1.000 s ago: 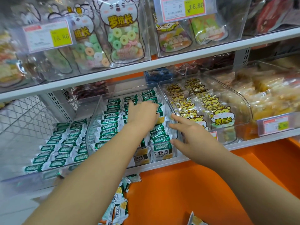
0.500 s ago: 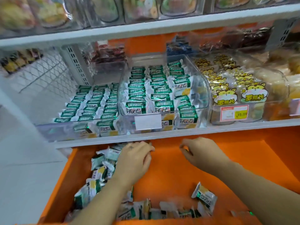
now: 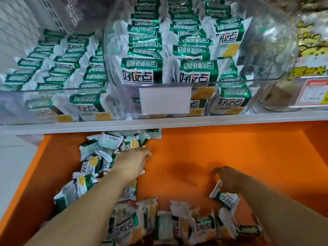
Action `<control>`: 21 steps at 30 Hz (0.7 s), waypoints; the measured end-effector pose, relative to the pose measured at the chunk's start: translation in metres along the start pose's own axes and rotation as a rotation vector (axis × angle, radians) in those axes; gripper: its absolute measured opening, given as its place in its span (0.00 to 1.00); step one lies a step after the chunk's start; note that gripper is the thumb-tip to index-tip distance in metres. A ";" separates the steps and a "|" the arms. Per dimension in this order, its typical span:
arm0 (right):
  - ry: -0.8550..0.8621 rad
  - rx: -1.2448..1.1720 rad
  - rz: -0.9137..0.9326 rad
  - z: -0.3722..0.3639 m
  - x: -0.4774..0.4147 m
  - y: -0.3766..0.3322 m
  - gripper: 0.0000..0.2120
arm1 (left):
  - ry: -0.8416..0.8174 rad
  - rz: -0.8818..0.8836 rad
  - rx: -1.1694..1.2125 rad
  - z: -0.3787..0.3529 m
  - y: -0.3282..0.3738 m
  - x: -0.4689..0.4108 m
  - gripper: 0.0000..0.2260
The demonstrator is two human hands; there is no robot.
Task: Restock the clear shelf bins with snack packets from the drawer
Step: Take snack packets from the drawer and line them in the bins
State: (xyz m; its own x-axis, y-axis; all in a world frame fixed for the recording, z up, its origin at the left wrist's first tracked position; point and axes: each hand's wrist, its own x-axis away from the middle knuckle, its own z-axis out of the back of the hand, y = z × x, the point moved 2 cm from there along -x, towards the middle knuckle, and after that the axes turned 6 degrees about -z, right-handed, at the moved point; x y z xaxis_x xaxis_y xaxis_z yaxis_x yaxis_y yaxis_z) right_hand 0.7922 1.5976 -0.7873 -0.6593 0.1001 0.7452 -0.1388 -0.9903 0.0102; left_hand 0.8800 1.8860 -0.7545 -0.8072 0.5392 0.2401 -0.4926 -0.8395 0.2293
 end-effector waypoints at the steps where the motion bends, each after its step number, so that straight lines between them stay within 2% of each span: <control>1: -0.028 0.001 0.001 -0.003 -0.003 -0.001 0.25 | -0.082 0.037 -0.004 -0.009 -0.007 -0.002 0.14; 5: -0.111 0.003 0.003 -0.004 -0.002 -0.010 0.20 | -0.390 0.110 -0.088 -0.037 -0.030 0.001 0.25; 7: -0.108 0.012 -0.008 -0.003 -0.001 -0.010 0.19 | -0.487 0.141 -0.105 -0.044 -0.037 0.004 0.28; 10: -0.139 0.040 -0.016 -0.003 -0.003 -0.010 0.16 | -0.507 0.176 -0.062 -0.045 -0.041 0.002 0.32; 12: -0.135 0.052 -0.002 -0.006 -0.008 -0.009 0.05 | -0.509 0.183 -0.049 -0.045 -0.039 0.001 0.33; 14: -0.080 0.001 0.003 -0.009 -0.015 -0.007 0.09 | -0.545 0.195 -0.024 -0.047 -0.039 0.000 0.34; 17: -0.007 -0.144 -0.017 -0.007 -0.020 -0.004 0.07 | -0.536 0.229 0.131 -0.049 -0.036 -0.002 0.30; 21: 0.055 -0.283 -0.045 0.000 -0.022 -0.004 0.07 | -0.461 0.225 0.347 -0.054 -0.021 -0.004 0.13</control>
State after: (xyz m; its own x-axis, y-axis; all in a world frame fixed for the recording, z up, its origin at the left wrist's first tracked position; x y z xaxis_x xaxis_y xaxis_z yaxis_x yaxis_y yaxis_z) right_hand 0.8070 1.5993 -0.8034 -0.6858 0.1564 0.7108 -0.3648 -0.9190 -0.1497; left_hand 0.8756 1.8977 -0.8109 -0.6171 0.3895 0.6837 -0.1296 -0.9074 0.3999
